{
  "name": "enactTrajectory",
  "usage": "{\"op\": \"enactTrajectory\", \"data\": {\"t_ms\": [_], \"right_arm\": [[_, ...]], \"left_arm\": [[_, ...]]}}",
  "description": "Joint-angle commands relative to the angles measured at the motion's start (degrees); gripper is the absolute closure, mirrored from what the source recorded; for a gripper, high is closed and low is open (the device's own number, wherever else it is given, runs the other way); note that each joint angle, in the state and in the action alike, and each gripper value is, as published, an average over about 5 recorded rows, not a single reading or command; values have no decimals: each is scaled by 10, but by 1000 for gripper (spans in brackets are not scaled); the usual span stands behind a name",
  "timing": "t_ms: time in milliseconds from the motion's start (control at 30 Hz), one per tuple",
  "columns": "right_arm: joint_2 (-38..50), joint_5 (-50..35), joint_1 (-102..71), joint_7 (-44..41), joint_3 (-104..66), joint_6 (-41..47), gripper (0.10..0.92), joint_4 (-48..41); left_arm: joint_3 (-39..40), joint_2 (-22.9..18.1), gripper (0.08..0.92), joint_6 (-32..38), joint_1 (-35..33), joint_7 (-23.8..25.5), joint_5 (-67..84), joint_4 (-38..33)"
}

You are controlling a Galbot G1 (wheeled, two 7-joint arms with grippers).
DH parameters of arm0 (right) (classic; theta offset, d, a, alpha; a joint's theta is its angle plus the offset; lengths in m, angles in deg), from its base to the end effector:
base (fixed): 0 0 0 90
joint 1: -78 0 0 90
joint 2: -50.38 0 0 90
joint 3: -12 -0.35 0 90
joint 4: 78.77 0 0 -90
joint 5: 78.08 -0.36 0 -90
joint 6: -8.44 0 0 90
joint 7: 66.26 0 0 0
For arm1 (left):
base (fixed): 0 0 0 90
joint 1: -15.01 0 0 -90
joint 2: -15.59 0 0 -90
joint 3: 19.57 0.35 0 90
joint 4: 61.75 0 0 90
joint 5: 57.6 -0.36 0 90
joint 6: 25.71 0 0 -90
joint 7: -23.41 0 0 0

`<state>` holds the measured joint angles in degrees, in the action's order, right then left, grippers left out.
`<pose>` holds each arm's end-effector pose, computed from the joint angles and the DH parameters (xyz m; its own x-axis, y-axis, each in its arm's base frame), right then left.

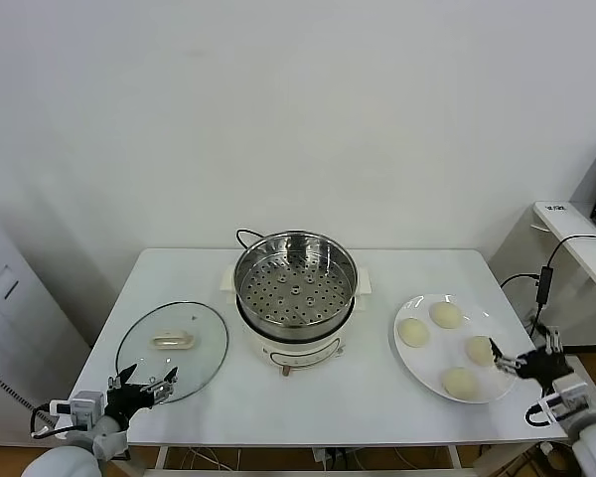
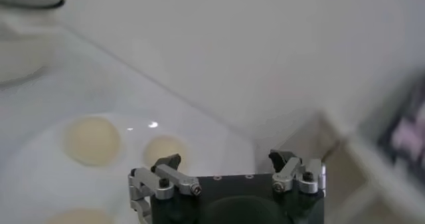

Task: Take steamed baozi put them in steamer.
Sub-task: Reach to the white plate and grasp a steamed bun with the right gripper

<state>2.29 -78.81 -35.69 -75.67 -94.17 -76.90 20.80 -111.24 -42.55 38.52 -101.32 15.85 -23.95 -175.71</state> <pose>0.2520 -0.2674 -0.2742 -0.9630 0.0283 0.2679 -0.1606 0.7381 -0.6553 0.2202 0.1157 -0.2965 -0.8557 0.0684 0.5129 0.0735 0.9972 -0.0103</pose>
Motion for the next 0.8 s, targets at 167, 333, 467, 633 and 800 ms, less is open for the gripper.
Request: {"op": "enactTrajectory", "data": {"t_ms": [167,333,467,633,800], "right_arm": [[115,278,229,-148,130,-75,203,-117],[155,285,376,-256,260,-74,203,-189],[177,243,486,-333,371,-78,203,-253],[184,203,642,-418,541,-100,203,-332],[155,173,776,-496,685,-132,203,-419]], "left_arm": [[3,-1,177,-40,3,5,-13,-10],[1,-5,177,-47,6,7,-15,-10],[-1,-7,177,-50,7,7,-23,-9],[-1,-13,177,-52,11,4,-30,0],[-2,-17,177,-52,16,2,-31,8]]}}
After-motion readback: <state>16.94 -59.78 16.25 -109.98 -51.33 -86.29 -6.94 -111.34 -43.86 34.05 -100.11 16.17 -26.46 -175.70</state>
